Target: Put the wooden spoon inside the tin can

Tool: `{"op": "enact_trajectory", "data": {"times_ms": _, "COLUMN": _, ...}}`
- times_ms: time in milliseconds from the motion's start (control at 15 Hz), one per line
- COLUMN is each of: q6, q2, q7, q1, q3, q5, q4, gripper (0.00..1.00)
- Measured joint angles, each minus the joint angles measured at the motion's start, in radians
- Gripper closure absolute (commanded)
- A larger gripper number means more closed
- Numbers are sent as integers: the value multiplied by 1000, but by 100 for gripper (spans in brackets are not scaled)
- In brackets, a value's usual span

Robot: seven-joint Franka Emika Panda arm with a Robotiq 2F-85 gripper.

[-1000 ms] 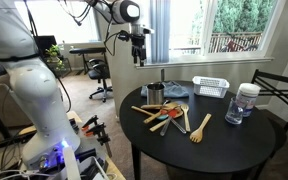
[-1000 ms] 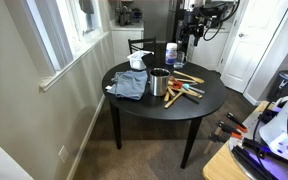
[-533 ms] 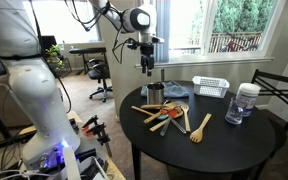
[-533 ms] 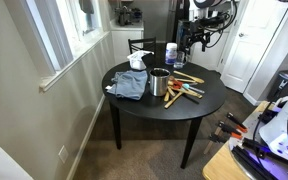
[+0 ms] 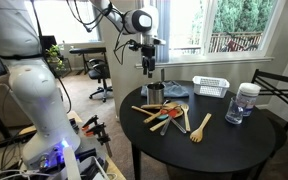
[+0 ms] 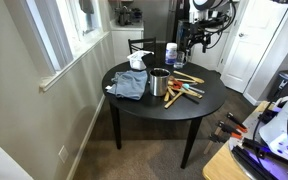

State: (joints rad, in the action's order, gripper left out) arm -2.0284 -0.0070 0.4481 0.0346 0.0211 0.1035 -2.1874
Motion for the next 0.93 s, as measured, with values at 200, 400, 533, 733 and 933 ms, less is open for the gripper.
{"op": "enact_trajectory", "data": {"times_ms": 200, "q6": 0, "q2": 2, "q7": 0, "q1": 0, "q3": 1, "q5": 0, "q4": 1, "gripper": 0}}
{"op": "enact_trajectory", "data": {"times_ms": 400, "q6": 0, "q2": 35, "q7": 40, "q1": 5, "q3": 26, "q5": 19, "q4": 21, "gripper": 0}}
{"op": "enact_trajectory", "data": {"times_ms": 533, "q6": 0, "q2": 91, "q7": 67, "q1": 20, "q3": 60, "q5": 37, "q4": 66, "gripper": 0}}
{"op": "enact_trajectory", "data": {"times_ms": 733, "q6": 0, "q2": 196, "q7": 85, "q1": 48, "q3": 119, "q5": 46, "q4": 176, "gripper": 0}}
{"op": "enact_trajectory", "data": {"times_ms": 933, "q6": 0, "q2": 277, "q7": 92, "q1": 58, "q3": 159, "q5": 45, "q4": 270, "gripper": 0}}
